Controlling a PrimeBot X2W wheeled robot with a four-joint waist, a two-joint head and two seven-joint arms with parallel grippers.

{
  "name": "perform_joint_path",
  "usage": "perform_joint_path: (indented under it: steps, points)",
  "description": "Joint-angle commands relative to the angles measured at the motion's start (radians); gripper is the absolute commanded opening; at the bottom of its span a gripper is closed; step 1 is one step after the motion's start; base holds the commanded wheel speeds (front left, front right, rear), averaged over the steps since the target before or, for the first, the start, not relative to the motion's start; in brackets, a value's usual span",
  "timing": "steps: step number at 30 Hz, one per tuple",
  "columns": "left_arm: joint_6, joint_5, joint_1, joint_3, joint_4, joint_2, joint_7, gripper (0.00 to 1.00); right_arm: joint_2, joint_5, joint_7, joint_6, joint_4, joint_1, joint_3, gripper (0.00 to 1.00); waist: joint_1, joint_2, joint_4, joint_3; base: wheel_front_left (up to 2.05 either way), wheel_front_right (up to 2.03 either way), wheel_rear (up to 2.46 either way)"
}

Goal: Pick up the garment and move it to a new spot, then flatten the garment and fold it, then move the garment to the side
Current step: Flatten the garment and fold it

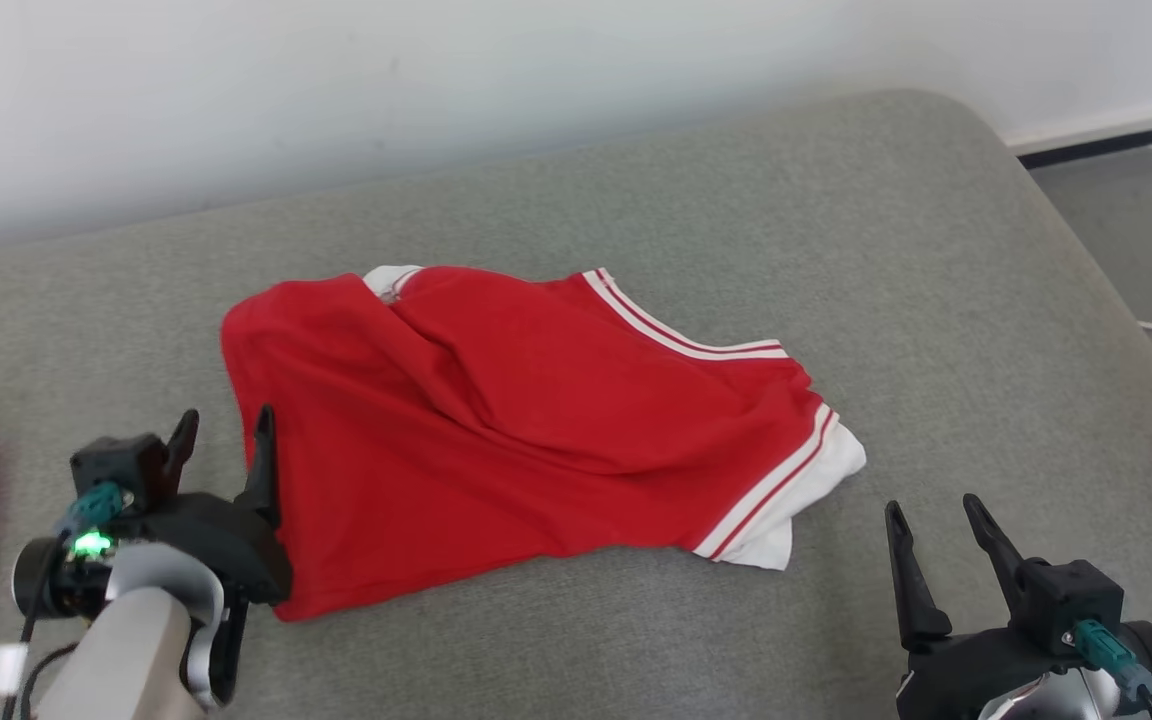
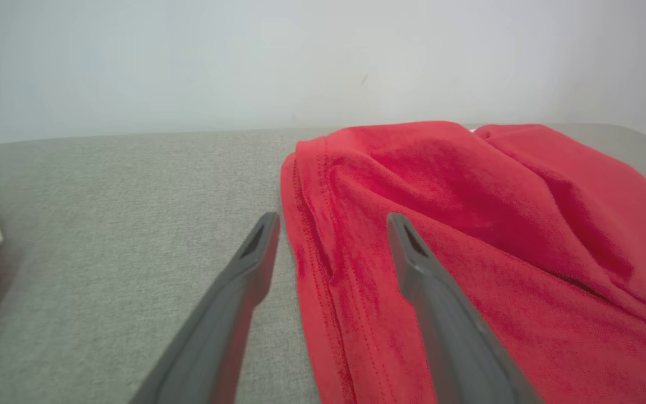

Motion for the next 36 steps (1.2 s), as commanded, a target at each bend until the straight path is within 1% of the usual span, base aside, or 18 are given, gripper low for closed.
perform_joint_path:
  steps: [1, 5, 6, 7, 10, 13, 17, 23, 25, 30, 33, 36]
  points:
    - [0.004, 0.000, 0.046, 0.032, -0.062, 0.003, -0.006, 1.00, 0.000, -0.005, 0.004, 0.001, -0.001, 0.015, -0.001, 1.00, 0.0000, 0.0000, 0.045, -0.042, 0.00, 0.00, 0.00]
    - [0.028, 0.051, 0.206, 0.133, -0.285, -0.019, -0.005, 1.00, 0.000, -0.007, 0.005, 0.001, -0.003, 0.021, -0.003, 1.00, 0.0000, 0.0000, 0.087, -0.076, 0.00, 0.00, 0.00]
    - [0.028, 0.051, 0.206, 0.133, -0.285, -0.019, -0.005, 1.00, 0.000, -0.007, 0.005, 0.001, -0.003, 0.021, -0.003, 1.00, 0.0000, 0.0000, 0.087, -0.076, 0.00, 0.00, 0.00]
    - [0.036, 0.068, 0.248, 0.157, -0.346, -0.031, -0.005, 1.00, 0.000, -0.005, 0.008, 0.001, 0.001, 0.024, -0.005, 1.00, 0.0000, 0.0000, 0.098, -0.085, 0.00, 0.00, 0.00]
    - [0.038, 0.122, 0.364, 0.213, -0.492, -0.062, -0.005, 1.00, 0.000, -0.021, 0.014, 0.001, 0.010, 0.032, -0.016, 1.00, 0.0000, 0.0000, 0.130, -0.107, 0.00, 0.00, 0.00]
    - [0.025, 0.175, 0.476, 0.251, -0.607, -0.096, -0.005, 1.00, 0.000, -0.029, 0.014, 0.001, 0.022, 0.040, -0.028, 1.00, 0.0000, 0.0000, 0.152, -0.127, 0.00, 0.00, 0.00]
    - [-0.006, 0.223, 0.599, 0.297, -0.721, -0.140, -0.005, 1.00, 0.000, -0.024, 0.010, 0.001, 0.040, 0.046, -0.042, 1.00, 0.0000, 0.0000, 0.171, -0.144, 0.00, 0.00, 0.00]
    - [-0.054, 0.282, 0.728, 0.333, -0.795, -0.180, -0.005, 1.00, 0.000, -0.037, 0.007, 0.001, 0.060, 0.060, -0.069, 1.00, 0.0000, 0.0000, 0.195, -0.161, 0.00, 0.00, 0.00]
    - [-0.072, 0.293, 0.753, 0.340, -0.804, -0.194, -0.005, 1.00, 0.000, -0.037, 0.007, 0.001, 0.064, 0.066, -0.080, 1.00, 0.0000, 0.0000, 0.203, -0.164, 0.00, 0.00, 0.00]
    - [-0.094, 0.311, 0.767, 0.352, -0.802, -0.213, -0.005, 1.00, -0.004, -0.051, 0.020, 0.001, 0.072, 0.035, -0.105, 1.00, 0.0000, 0.0000, 0.218, -0.164, 0.00, 0.00, 0.00]
    - [-0.103, 0.317, 0.754, 0.353, -0.791, -0.221, -0.005, 1.00, -0.019, -0.063, 0.054, 0.001, 0.087, -0.009, -0.122, 1.00, 0.0000, 0.0000, 0.219, -0.156, 0.00, 0.00, 0.00]
    - [-0.111, 0.321, 0.741, 0.354, -0.783, -0.226, -0.005, 1.00, -0.039, -0.065, 0.128, 0.001, 0.124, -0.089, -0.134, 1.00, 0.0000, 0.0000, 0.215, -0.142, 0.00, 0.00, 0.00]
